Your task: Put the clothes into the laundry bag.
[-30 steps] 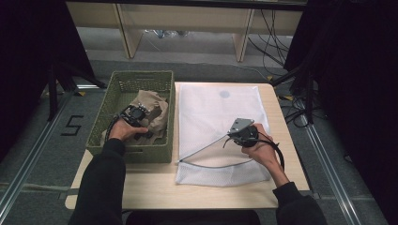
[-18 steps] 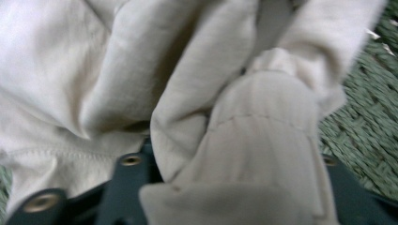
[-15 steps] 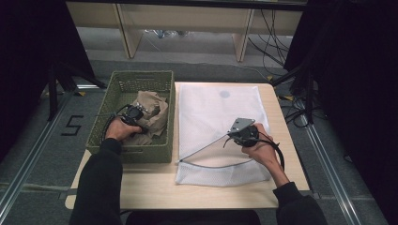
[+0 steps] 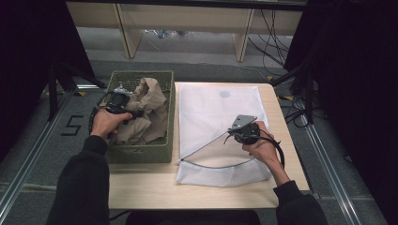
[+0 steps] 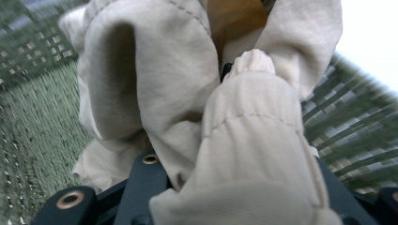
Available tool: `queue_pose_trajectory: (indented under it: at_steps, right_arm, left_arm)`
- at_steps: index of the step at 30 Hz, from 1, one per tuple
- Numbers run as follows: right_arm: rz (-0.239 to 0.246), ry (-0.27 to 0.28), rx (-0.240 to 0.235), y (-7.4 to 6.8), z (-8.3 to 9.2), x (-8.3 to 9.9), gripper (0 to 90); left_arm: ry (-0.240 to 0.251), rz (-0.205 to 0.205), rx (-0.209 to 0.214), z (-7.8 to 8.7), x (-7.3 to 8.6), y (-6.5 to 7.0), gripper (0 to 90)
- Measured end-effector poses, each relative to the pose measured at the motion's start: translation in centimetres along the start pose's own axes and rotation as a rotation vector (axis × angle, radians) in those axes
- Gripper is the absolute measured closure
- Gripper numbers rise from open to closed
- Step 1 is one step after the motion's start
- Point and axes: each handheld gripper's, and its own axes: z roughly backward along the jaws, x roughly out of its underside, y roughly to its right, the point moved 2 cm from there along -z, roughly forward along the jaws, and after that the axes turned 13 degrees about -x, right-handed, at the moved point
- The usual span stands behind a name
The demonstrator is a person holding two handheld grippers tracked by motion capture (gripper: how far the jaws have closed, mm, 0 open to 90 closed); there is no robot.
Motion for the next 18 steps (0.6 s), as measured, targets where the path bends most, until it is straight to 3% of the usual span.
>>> queue_pose_trajectory:
  at_steps: [2,4,6,7,8,10,18]
  right_arm:
    - [-0.031,0.019,-0.001,0.2,0.4,-0.4,90.0]
    - [-0.002,0.026,-0.001,0.5,0.5,-0.7,90.0]
    - [-0.016,0.037,-0.002,0.7,0.8,-1.0,90.0]
    - [-0.068,0.039,0.004,0.6,1.0,-1.1,90.0]
    - [-0.011,0.042,-0.001,1.2,1.1,-1.4,90.0]
    - [-0.028,0.051,0.001,1.4,1.3,-1.7,90.0]
    - [-0.041,0.075,-0.011,2.5,1.8,-2.6,90.0]
  left_arm:
    - [0.026,0.015,0.019,1.2,-0.5,0.1,64.0]
    - [0.052,-0.003,0.006,2.5,-1.0,0.3,64.0]
    - [0.085,0.000,0.007,3.8,-1.4,0.7,64.0]
    - [0.100,-0.009,0.013,4.5,-1.7,0.9,64.0]
    - [0.111,-0.006,0.022,5.2,-1.9,1.2,64.1]
    - [0.134,-0.024,0.024,6.5,-2.3,1.5,64.1]
    - [0.227,0.017,0.110,11.0,-3.3,3.1,64.2]
